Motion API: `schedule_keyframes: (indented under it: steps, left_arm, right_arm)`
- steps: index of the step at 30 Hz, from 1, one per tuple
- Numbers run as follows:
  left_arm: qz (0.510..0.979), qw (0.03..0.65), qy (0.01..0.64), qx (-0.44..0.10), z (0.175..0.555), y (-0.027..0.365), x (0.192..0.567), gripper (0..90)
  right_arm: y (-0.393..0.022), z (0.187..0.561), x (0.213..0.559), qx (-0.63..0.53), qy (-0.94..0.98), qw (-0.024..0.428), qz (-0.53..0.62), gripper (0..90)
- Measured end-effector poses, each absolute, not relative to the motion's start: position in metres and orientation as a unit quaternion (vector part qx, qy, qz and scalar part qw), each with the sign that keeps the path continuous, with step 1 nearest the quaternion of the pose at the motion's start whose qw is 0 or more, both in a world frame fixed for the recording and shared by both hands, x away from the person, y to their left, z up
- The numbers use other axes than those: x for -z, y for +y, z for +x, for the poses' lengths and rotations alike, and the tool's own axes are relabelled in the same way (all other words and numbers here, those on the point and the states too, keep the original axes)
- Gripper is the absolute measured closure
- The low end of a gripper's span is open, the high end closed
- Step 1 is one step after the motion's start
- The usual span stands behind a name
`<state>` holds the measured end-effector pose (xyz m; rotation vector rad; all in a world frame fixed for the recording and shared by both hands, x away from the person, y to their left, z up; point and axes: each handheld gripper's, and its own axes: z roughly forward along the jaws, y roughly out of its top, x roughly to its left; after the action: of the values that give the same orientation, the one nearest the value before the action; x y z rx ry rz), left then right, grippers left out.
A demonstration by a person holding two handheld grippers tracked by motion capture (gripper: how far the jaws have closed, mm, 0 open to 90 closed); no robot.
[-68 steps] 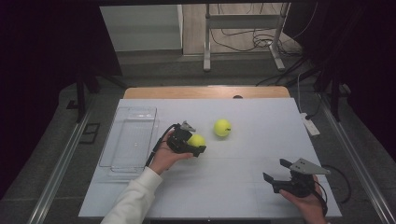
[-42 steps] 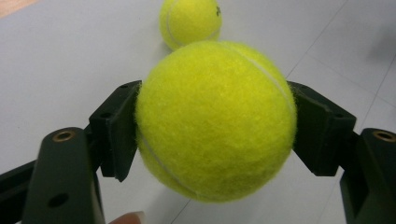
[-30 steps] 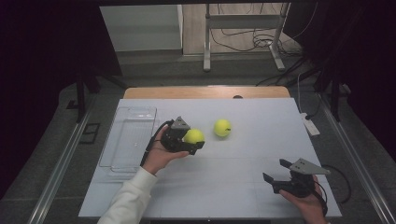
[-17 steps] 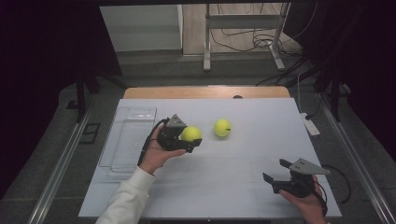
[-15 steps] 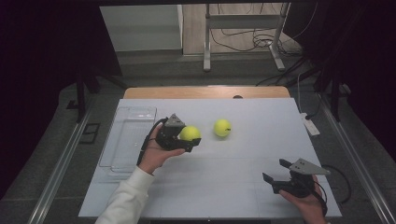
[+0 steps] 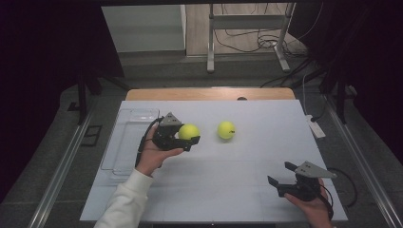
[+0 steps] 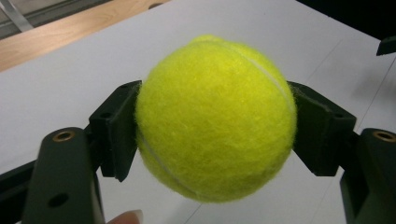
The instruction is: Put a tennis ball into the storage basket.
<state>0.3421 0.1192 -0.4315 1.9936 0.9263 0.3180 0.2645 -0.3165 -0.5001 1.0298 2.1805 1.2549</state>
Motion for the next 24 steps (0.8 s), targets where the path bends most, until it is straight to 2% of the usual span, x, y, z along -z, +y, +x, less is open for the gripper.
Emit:
schedule_keyframes:
  steps: [24]
  left_arm:
    - [0.770, 0.464, 0.407, -0.161, 0.344, 0.153, 0.419, 26.4]
  right_arm:
    - [-0.317, 0.264, 0.500, -0.450, 0.783, 0.210, 0.374, 13.5]
